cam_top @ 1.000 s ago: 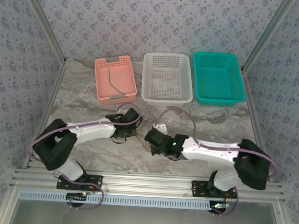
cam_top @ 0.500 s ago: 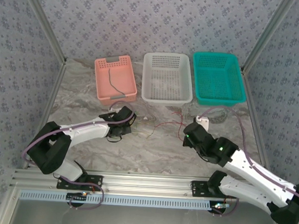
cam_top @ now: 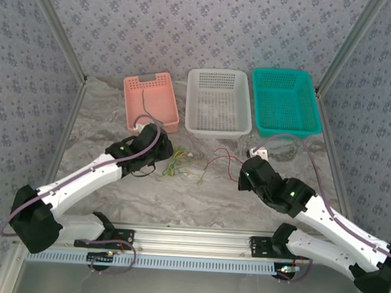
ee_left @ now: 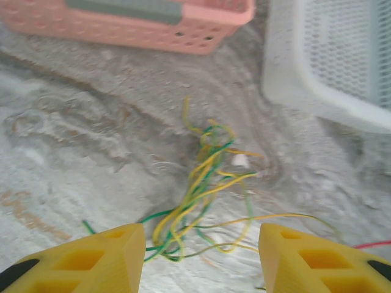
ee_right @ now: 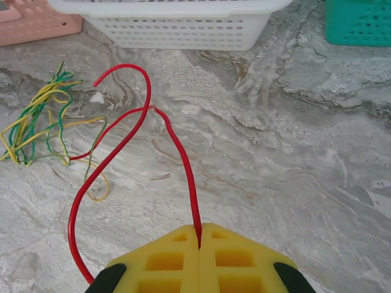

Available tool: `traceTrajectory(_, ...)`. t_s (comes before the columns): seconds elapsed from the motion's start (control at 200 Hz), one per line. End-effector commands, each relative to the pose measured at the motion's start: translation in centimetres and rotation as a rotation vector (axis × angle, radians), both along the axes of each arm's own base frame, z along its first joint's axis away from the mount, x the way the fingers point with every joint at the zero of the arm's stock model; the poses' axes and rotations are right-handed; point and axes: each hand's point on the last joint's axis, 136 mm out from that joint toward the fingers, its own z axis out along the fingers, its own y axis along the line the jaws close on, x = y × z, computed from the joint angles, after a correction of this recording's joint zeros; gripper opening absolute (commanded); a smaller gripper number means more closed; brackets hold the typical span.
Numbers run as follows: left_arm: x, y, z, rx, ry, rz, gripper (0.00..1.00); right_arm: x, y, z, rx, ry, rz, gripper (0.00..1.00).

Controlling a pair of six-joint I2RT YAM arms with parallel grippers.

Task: Untangle the cables
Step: Untie the cable.

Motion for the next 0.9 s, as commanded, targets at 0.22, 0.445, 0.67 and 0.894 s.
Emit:
traceTrajectory(0.22, -3.9, -9.8, -1.4, -0.154, 0.099, -0.242, 0.31, 0.1, -0.2, 0.0, -0.029, 0.028, -0.012, 0.0)
traceTrajectory(0.445, -6.8, -12.5, -5.5, 0.121, 0.022, -0.343, 0.29, 0.4, -0.4, -0.5, -0.025, 0.069, -0.047, 0.0)
traceTrajectory(0.67, -5.7, -14.2, -8.2, 0.239, -0.037, -0.387, 0.41, 0.5, -0.3, -0.1, -0.007, 0.082, -0.047, 0.0)
traceTrajectory(0.894, -3.8, -13.8, -10.9, 0.402, -0.045, -0.335, 0.43, 0.3, -0.3, -0.1, 0.004, 0.091, -0.042, 0.0)
